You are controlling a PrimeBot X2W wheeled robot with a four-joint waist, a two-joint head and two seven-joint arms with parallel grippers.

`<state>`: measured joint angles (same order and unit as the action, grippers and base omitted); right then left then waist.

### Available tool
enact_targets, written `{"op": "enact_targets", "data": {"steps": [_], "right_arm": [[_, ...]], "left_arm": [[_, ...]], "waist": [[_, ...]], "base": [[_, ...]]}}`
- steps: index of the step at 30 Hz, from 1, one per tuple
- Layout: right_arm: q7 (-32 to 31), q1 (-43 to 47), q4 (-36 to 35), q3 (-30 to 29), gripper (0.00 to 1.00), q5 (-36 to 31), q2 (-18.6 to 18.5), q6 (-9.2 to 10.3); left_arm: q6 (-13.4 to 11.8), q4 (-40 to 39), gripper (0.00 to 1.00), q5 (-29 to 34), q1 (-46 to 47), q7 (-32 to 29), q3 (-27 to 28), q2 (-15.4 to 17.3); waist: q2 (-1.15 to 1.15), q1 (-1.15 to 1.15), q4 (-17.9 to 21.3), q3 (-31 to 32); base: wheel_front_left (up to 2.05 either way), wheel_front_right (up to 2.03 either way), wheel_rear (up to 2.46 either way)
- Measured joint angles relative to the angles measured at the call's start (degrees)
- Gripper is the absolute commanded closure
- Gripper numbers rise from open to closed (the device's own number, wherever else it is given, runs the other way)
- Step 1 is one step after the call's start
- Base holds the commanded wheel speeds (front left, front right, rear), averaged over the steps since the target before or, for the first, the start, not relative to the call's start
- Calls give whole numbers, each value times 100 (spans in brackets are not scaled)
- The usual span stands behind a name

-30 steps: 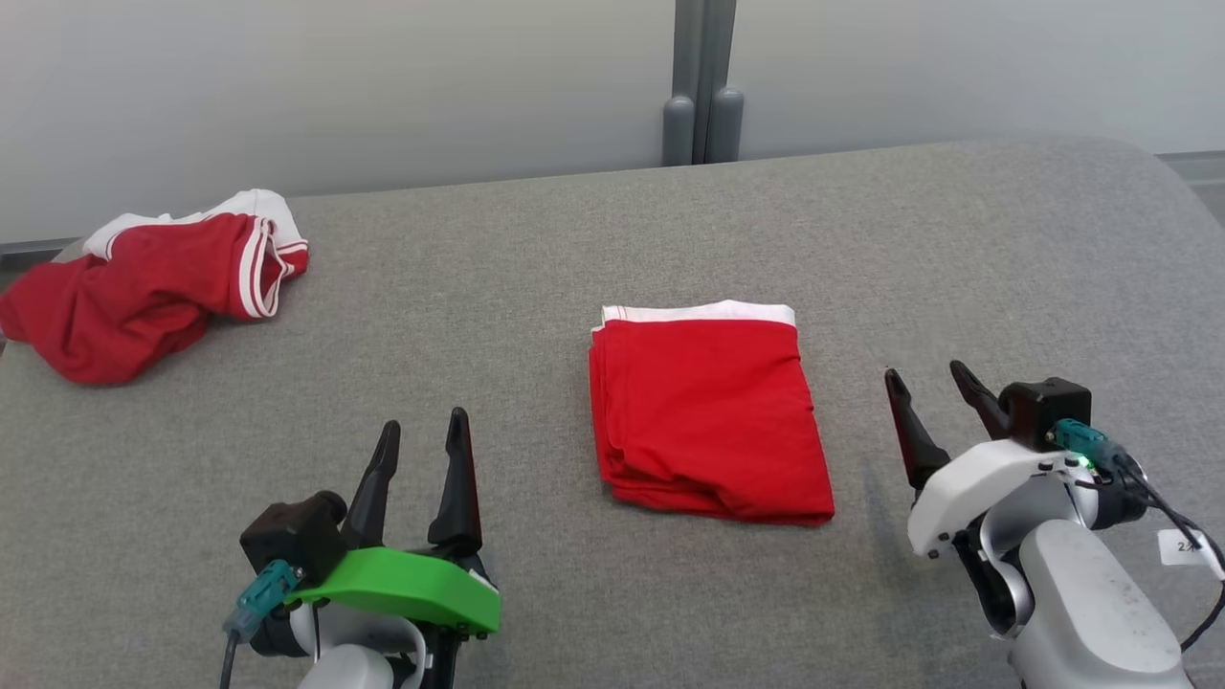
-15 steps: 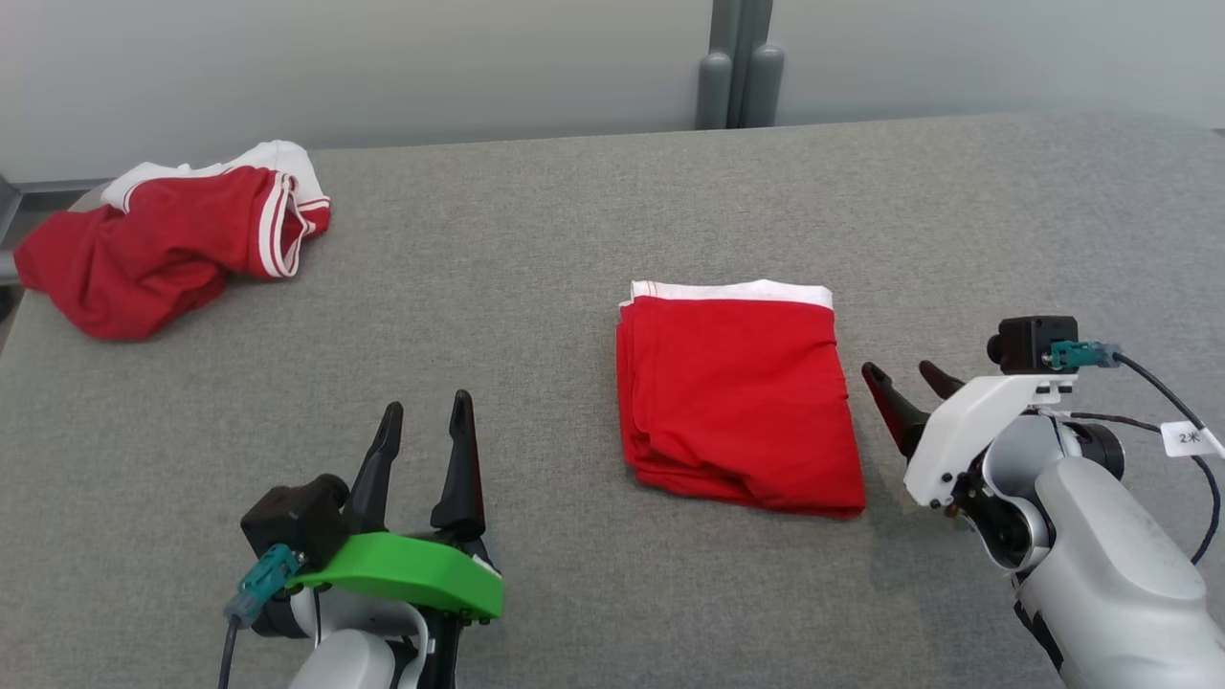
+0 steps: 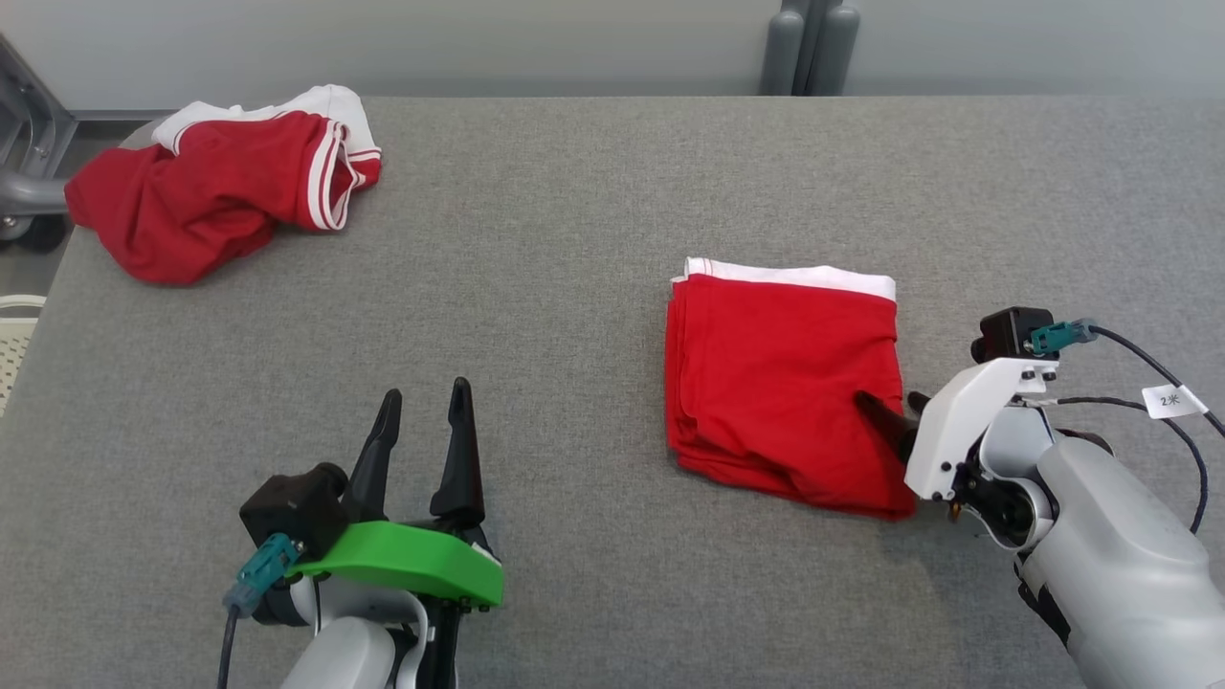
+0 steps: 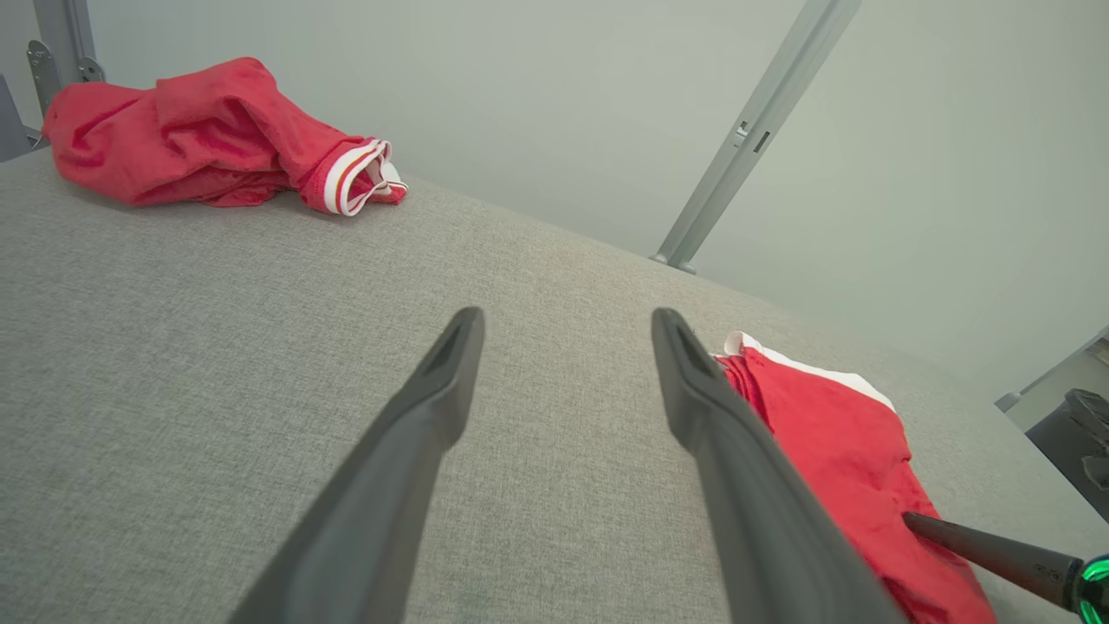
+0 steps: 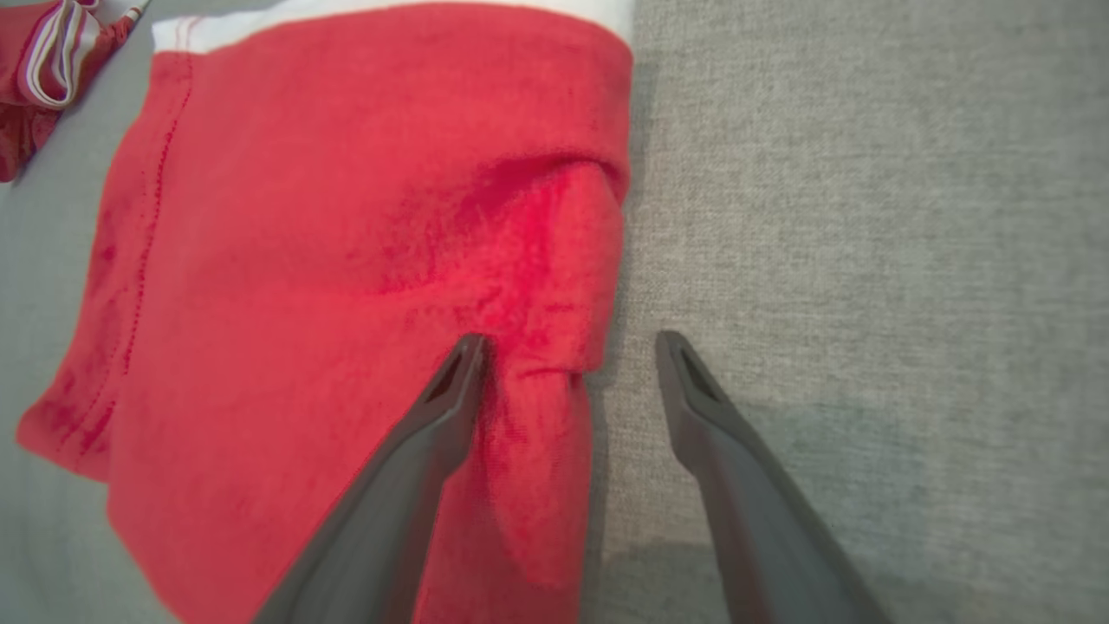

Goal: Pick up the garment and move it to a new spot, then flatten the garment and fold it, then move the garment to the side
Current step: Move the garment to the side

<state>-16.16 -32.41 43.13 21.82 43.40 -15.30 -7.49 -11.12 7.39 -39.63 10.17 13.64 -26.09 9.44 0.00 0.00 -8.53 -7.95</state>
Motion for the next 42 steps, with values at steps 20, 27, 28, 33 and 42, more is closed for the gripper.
{"op": "enact_targets", "data": {"steps": [20,27,28,33,42], "right_arm": [[443,-967,-82,981,100,121,-582,0],[588,-1459,-53,1152,100,71,-869,0],[616,-1514,-37,1171,100,60,-894,0],[693,-1793,111,1248,100,30,-929,0],[990,-2191,461,1455,100,35,-726,0]], "left_arm": [[79,-65,0,118,279,56,-31,-33],[107,-145,0,266,553,-22,-161,9],[111,-157,0,288,588,-45,-177,18],[120,-240,0,379,749,-176,-258,78],[116,-371,0,501,945,-431,-430,179]], "waist": [[0,0,708,-342],[0,0,1472,-578],[0,0,1579,-610],[0,0,2108,-784],[0,0,2911,-1127]], "base": [[0,0,0],[0,0,0],[0,0,0],[0,0,0],[0,0,0]]}}
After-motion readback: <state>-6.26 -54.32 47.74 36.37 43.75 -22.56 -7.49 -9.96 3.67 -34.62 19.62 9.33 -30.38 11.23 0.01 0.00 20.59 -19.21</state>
